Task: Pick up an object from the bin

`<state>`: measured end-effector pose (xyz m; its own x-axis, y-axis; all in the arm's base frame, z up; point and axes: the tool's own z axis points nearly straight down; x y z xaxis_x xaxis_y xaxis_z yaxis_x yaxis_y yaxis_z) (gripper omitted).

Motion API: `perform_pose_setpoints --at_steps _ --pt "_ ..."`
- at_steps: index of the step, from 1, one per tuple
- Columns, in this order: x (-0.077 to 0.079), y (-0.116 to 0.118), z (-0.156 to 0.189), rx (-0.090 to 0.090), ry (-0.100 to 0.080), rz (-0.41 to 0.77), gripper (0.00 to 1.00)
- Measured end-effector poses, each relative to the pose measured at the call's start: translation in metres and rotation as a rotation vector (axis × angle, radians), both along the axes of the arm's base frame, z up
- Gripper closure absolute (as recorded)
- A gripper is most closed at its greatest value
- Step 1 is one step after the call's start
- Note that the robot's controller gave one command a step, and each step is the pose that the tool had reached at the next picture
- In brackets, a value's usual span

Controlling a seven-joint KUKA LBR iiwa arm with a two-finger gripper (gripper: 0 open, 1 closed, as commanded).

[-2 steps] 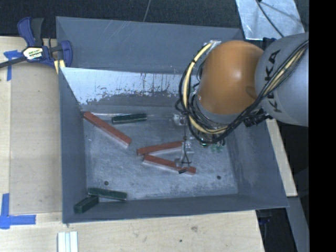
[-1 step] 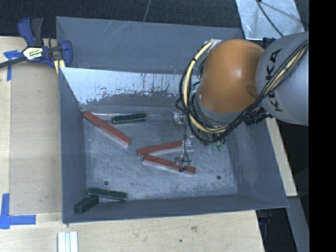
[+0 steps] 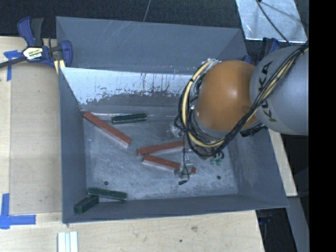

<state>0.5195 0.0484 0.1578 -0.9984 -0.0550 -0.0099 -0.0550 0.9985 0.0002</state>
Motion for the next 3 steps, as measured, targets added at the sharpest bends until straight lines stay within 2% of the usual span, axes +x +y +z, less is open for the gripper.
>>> perform_pose_setpoints --at_steps 1,2,3 --pt "0.016 0.013 -0.04 0.0 0.006 -0.098 0.0" --pt "0.027 -0.01 -0.078 -0.001 0.001 0.188 1.0" --pt "0.027 -0.01 -0.078 -0.001 0.001 0.188 1.0"
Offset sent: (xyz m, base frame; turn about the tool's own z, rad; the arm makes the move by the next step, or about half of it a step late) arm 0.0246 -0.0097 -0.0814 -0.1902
